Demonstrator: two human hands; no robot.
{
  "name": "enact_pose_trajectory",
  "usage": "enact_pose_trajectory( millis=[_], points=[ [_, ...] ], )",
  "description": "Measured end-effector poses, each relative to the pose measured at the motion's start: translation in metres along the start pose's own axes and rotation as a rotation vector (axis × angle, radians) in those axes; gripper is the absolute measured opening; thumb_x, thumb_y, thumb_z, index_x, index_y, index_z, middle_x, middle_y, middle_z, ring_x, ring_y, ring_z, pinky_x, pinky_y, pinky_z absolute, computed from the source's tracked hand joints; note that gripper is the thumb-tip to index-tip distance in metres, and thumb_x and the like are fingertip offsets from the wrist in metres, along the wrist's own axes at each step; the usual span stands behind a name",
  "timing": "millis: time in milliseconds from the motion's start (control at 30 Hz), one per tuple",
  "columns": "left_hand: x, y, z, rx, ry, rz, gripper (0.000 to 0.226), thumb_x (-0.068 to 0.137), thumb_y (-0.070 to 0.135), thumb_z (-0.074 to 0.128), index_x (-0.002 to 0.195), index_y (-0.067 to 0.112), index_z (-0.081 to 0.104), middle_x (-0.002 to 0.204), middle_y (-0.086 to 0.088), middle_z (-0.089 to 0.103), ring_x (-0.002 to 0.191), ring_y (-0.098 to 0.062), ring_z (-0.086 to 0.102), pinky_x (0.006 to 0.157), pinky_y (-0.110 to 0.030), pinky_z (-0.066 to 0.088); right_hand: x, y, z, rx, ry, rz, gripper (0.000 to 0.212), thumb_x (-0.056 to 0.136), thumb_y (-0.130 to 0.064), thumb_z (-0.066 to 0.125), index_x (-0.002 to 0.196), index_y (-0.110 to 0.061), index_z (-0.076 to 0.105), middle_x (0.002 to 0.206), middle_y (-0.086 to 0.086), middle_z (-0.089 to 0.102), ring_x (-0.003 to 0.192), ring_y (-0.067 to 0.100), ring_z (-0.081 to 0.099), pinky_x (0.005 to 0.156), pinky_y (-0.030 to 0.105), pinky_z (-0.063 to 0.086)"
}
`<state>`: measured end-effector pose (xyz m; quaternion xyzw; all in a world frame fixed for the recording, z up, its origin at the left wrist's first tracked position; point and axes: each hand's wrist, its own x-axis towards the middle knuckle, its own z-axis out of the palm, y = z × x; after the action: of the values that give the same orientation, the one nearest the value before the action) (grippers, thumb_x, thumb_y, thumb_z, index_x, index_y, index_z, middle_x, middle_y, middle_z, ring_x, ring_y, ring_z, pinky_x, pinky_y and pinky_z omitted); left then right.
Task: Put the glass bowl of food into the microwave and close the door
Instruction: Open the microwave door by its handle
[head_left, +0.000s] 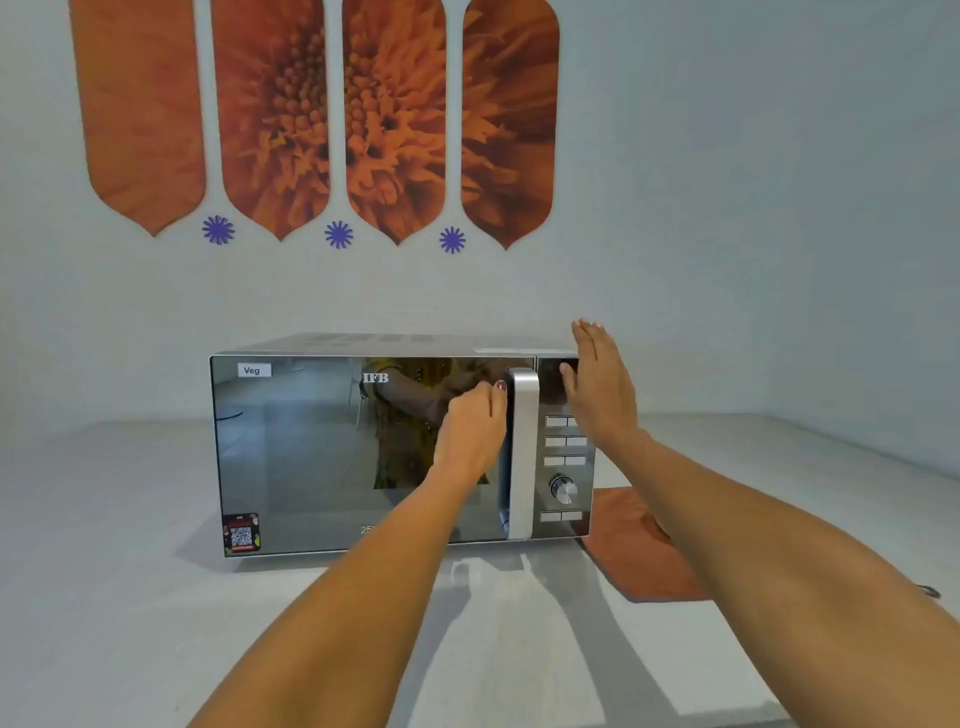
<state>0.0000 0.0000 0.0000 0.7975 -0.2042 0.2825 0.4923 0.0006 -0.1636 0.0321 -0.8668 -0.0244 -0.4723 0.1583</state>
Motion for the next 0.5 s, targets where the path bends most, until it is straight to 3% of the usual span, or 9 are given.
enact_pose_trajectory(
  millis=[133,267,333,433,500],
  points=[
    [0.009,0.006,0.014,-0.350,-0.148,-0.384,0.040,0.101,0.042,0.036,0.101,0.009,0.060,0.102,-0.011,0.066,0.090,-0.026,0.065,0.076,-0.037,0.056,0.005,0.006,0.001,-0.008,-0.093,0.038,0.059,0.098,-0.022,0.052,0.150,-0.012,0.026,0.158,0.007,0.028,0.149,0.022,0.020,0.118,0.039,0.027],
    [0.020,0.006,0.022,-0.503,-0.212,-0.527,0.056,0.100,0.050,0.031,0.125,0.007,0.056,0.114,-0.008,0.064,0.110,-0.030,0.063,0.083,-0.033,0.051,0.011,0.009,0.001,0.034,-0.158,0.078,0.049,0.097,-0.022,0.053,0.143,-0.013,0.039,0.148,0.009,0.044,0.140,0.025,0.037,0.109,0.042,0.039],
    [0.021,0.005,0.028,-0.549,-0.262,-0.535,0.061,0.098,0.055,0.028,0.124,0.008,0.058,0.117,-0.012,0.069,0.107,-0.028,0.066,0.081,-0.031,0.053,0.012,0.012,0.002,0.049,-0.177,0.080,0.044,0.096,-0.022,0.055,0.138,-0.012,0.046,0.141,0.009,0.052,0.133,0.025,0.043,0.104,0.042,0.042],
    [0.024,0.008,0.036,-0.648,-0.280,-0.527,0.062,0.099,0.055,0.027,0.107,0.006,0.065,0.107,-0.015,0.071,0.093,-0.026,0.069,0.092,-0.037,0.055,0.012,0.013,0.002,0.083,-0.152,0.080,0.047,0.091,-0.020,0.063,0.135,-0.012,0.050,0.136,0.009,0.057,0.129,0.026,0.047,0.102,0.040,0.043],
    [0.025,0.008,0.039,-0.691,-0.288,-0.544,0.060,0.099,0.054,0.029,0.098,0.005,0.064,0.090,-0.012,0.068,0.076,-0.020,0.066,0.080,-0.031,0.056,0.012,0.012,0.003,0.099,-0.122,0.081,0.047,0.089,-0.018,0.065,0.134,-0.011,0.052,0.134,0.010,0.059,0.127,0.027,0.049,0.101,0.039,0.043]
  ],
)
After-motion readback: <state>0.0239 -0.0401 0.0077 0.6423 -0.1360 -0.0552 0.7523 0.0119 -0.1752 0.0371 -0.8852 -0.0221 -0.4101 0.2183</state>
